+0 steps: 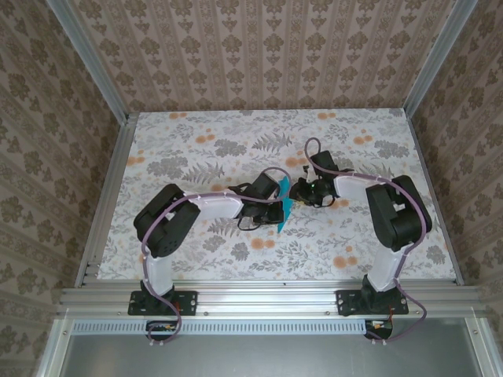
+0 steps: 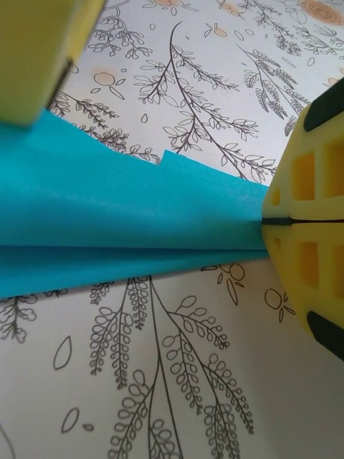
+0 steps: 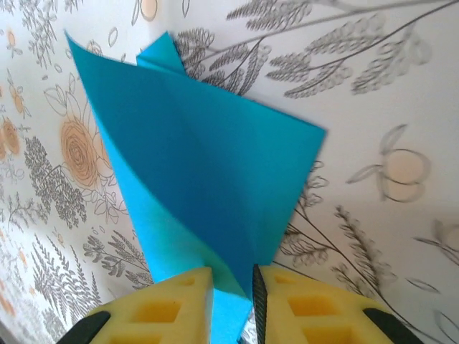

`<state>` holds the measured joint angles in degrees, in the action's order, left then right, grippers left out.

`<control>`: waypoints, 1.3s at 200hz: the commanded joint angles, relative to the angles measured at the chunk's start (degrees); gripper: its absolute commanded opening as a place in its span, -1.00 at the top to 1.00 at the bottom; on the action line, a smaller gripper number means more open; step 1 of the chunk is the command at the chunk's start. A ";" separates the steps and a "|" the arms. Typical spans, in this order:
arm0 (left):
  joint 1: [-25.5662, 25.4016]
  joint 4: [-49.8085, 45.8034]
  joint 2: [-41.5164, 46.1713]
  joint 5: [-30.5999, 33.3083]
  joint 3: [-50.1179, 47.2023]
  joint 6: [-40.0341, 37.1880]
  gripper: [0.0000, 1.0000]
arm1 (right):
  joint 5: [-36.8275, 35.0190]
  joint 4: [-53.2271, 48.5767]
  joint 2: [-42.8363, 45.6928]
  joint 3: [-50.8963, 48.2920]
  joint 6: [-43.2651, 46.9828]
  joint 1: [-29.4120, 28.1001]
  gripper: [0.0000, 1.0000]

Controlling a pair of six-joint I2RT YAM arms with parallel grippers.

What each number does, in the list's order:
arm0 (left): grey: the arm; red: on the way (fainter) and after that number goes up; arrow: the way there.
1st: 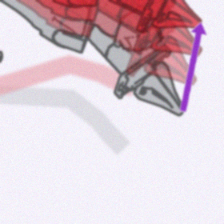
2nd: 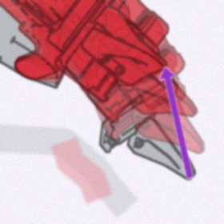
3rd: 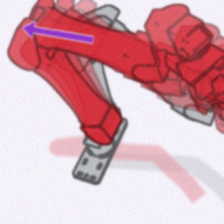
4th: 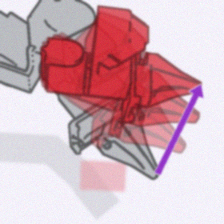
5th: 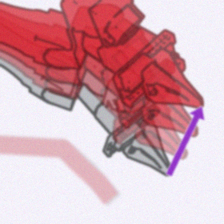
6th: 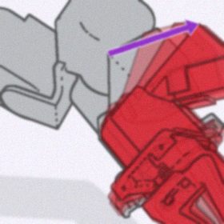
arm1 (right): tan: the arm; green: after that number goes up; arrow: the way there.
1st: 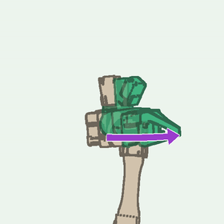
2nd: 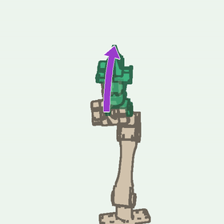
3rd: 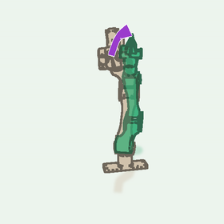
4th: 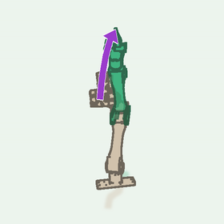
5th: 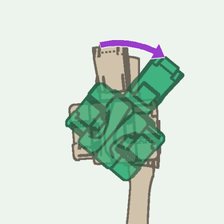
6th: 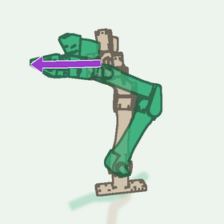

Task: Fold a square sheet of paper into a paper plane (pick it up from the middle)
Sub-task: Fold the wing for the fifth time at the center of the table.

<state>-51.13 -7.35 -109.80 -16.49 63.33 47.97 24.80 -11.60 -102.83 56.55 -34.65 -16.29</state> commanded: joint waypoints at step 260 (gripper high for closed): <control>-0.24 -8.47 -3.30 2.87 1.50 -0.77 0.91 | -1.31 0.06 -1.55 2.01 0.84 -5.08 0.70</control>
<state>-51.33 -10.37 -110.56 -16.01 65.36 47.97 20.67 -13.32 -101.32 57.01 -33.23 -21.56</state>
